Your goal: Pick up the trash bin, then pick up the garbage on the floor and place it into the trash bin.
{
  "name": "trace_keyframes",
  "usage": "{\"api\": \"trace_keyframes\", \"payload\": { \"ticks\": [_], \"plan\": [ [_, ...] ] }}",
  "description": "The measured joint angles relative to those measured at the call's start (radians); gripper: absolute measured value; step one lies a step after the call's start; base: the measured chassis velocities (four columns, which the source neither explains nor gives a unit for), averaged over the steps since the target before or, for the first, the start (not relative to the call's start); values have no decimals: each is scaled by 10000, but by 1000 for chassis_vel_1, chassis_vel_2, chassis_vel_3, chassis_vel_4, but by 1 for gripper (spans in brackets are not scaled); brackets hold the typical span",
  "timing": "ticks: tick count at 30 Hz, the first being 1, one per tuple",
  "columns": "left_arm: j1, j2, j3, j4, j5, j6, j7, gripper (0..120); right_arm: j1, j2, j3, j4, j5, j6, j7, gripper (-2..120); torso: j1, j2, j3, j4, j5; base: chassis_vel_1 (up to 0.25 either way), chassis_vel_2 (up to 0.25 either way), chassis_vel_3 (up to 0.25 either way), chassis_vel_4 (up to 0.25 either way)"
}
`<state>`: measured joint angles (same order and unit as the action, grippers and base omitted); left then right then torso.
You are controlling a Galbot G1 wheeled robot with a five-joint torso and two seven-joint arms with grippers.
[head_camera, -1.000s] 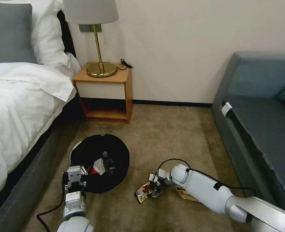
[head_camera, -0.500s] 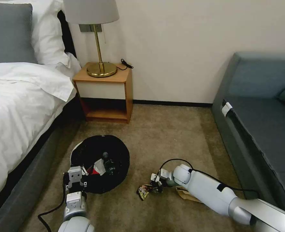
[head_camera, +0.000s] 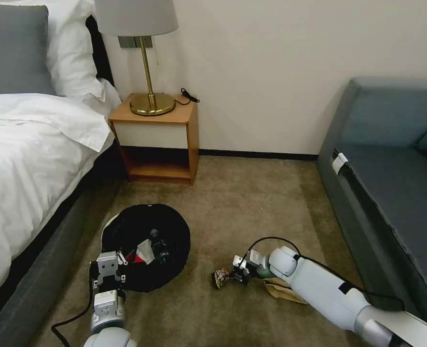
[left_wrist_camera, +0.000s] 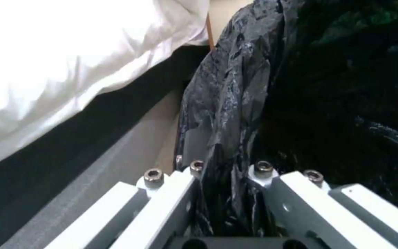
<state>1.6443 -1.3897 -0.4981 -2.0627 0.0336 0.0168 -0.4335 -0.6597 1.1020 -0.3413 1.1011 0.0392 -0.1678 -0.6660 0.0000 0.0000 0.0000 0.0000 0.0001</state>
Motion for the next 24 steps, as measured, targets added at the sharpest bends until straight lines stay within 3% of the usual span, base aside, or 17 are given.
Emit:
{"api": "trace_keyframes", "payload": {
  "ticks": [7, 15, 19, 20, 24],
  "plan": [
    [13, 155, -250, 155, -232, -164, -14, 1, -750, -578, 1455, 1211, 207, 2, 6, 0, 0, 0, 0, -2, -2, 0, 0, 0, 0],
    [-61, 72, -107, 410, -290, -413, -14, 1, -1730, -802, 3793, 2871, 1891, 406, 42, 0, 0, 0, 0, -3, -2, 0, 0, 0, 0],
    [-218, -44, 40, 586, -290, -604, 10, 1, -1866, -643, 4025, 3608, 4764, 334, 329, 0, 0, 0, 0, 0, -1, 0, 0, 0, 0],
    [-218, -44, 40, 586, -290, -604, 10, 1, -1866, -643, 4025, 3608, 4764, 334, 329, 0, 0, 0, 0, 0, -1, 0, 0, 0, 0],
    [-448, -167, 176, 764, -294, -829, 25, 1, -1958, -338, 3636, 4773, 7414, -226, 1213, 0, 0, 0, 0, -2, -2, 0, 0, 0, 0]
  ]
}}
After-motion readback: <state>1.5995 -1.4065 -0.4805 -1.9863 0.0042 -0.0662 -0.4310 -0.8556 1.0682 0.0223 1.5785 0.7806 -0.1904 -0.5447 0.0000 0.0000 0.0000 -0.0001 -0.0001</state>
